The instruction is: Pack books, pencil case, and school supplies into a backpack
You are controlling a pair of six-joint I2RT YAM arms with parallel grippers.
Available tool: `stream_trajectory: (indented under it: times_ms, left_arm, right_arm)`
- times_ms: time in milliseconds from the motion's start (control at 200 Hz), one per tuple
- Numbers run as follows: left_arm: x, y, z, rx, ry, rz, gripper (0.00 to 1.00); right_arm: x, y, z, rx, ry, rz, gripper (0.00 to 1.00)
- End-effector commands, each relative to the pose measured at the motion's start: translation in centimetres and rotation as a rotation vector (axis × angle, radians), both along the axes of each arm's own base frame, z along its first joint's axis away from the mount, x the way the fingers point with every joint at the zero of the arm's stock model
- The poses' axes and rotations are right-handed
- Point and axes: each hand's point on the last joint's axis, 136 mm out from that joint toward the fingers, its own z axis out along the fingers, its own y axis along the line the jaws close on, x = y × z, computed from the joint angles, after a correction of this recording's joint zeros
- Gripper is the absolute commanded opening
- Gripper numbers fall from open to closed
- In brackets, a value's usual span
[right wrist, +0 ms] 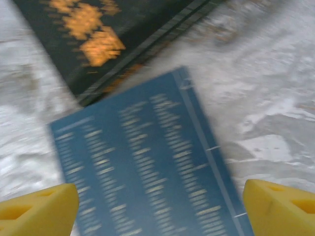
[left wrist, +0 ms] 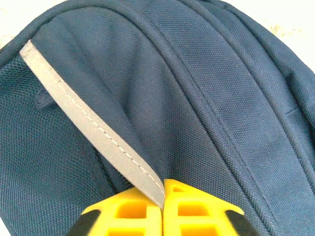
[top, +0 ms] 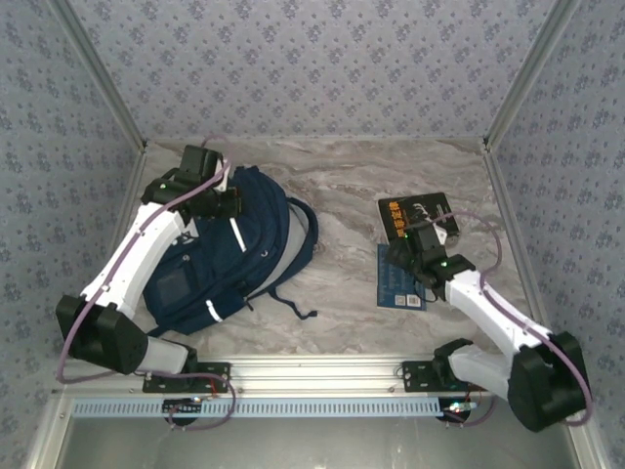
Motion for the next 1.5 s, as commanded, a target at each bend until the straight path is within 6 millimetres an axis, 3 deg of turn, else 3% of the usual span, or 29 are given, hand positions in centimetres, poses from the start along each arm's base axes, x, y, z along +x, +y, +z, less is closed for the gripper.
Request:
stream_trajectory:
  times_ms: [0,165,335,560,720,914,1224,1494]
  left_arm:
    - [-0.9,-0.6,-0.3,0.036,0.004,-0.018,0.35]
    - [-2.4,-4.4,2.0,-0.007,-0.07,-0.083,0.48]
    - [-4.5,-11.6,2.2,-0.239,-0.058,-0.179,0.5]
    - [-6.0,-17.9,-3.0,-0.358,0.106,-0.242,0.52]
    - [-6.5,-21.2,-6.0,-0.356,0.177,-0.27,0.52]
    - [-6.5,-23.2,-9.8,-0.355,0.275,-0.243,0.52]
    - [-7.4,-24.0,-16.5,-0.291,0.447,-0.162,0.51]
    - [-8.7,-25.2,-19.2,-0.247,0.512,-0.181,0.49]
  right_arm:
    - [-0.4,-2.2,-1.8,-0.03,0.057,-0.097,0.89]
    - [1.6,-2.2,-3.1,-0.03,0.078,-0.058,0.91]
    - [3.3,1.2,-4.5,0.134,0.085,0.089,0.91]
    - [1.7,6.1,-4.5,0.315,0.092,0.243,0.88]
    - [0.5,7.4,-3.6,0.315,0.081,0.293,0.87]
    - [-0.4,10.3,-2.7,0.404,0.068,0.383,0.87]
    - [-1.4,11.8,-2.9,0.506,0.087,0.383,0.86]
    - [-2.1,13.0,-3.2,0.56,0.101,0.412,0.86]
